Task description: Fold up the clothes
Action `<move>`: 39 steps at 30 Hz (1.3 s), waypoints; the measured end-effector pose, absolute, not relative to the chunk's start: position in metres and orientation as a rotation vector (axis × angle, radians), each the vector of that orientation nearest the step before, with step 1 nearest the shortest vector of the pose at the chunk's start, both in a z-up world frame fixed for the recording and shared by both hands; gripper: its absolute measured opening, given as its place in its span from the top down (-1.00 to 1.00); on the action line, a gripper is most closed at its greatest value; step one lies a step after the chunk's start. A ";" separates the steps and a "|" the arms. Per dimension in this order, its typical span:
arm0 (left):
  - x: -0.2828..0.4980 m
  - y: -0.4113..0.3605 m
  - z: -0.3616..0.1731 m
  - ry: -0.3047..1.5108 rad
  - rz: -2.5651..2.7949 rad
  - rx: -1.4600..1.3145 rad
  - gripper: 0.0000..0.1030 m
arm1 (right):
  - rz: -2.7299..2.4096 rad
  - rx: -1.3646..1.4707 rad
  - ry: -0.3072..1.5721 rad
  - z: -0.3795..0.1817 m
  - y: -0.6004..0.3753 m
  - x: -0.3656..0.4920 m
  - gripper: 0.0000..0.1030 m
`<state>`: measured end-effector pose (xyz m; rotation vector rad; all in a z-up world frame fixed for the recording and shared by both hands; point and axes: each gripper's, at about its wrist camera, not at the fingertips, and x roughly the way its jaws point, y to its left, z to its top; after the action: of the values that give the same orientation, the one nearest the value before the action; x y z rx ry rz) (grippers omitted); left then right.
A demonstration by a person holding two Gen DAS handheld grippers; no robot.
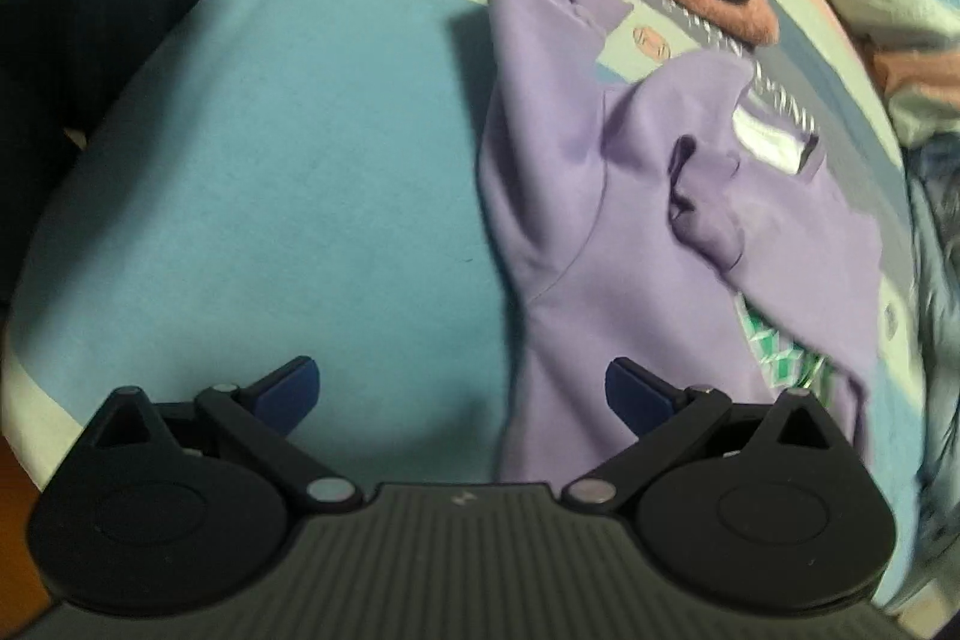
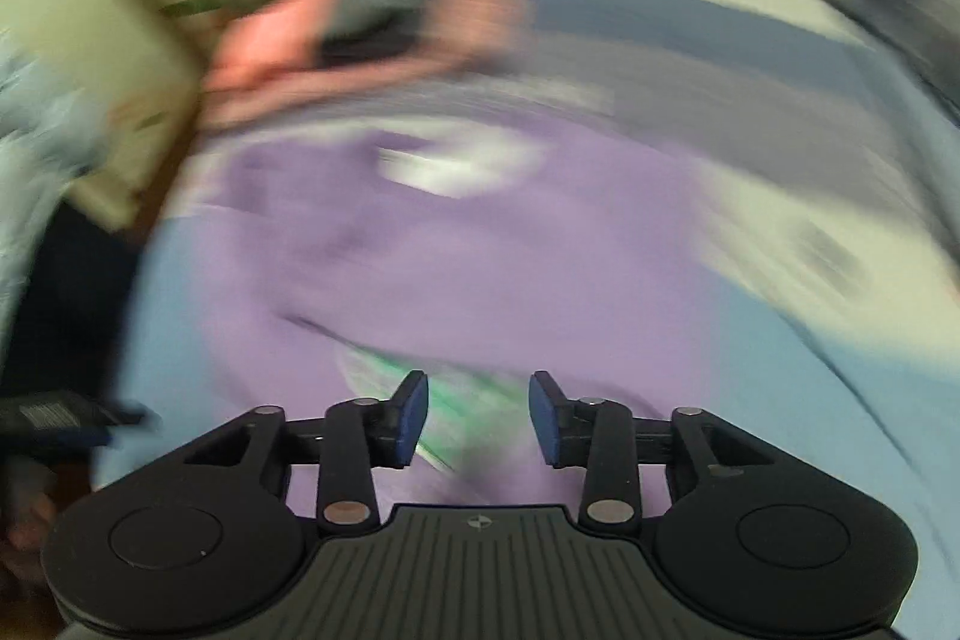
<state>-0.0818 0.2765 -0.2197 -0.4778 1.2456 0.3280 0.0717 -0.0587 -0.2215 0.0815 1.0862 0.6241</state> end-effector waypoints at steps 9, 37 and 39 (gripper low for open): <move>-0.120 0.294 -0.239 1.294 0.285 -0.563 -0.99 | 0.636 0.364 1.423 -0.274 0.178 0.236 0.08; -0.116 0.270 -0.265 1.259 0.272 -0.566 -0.99 | 1.332 -0.156 1.053 -0.133 0.057 0.170 0.91; -0.113 0.254 -0.268 1.276 0.240 -0.539 -0.99 | 1.158 -0.324 1.098 -0.165 0.019 0.170 0.88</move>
<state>-0.1127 0.2539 -0.2681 -0.5388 1.2765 0.2396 0.1700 0.0191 -0.1652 -0.3237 1.0978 1.1583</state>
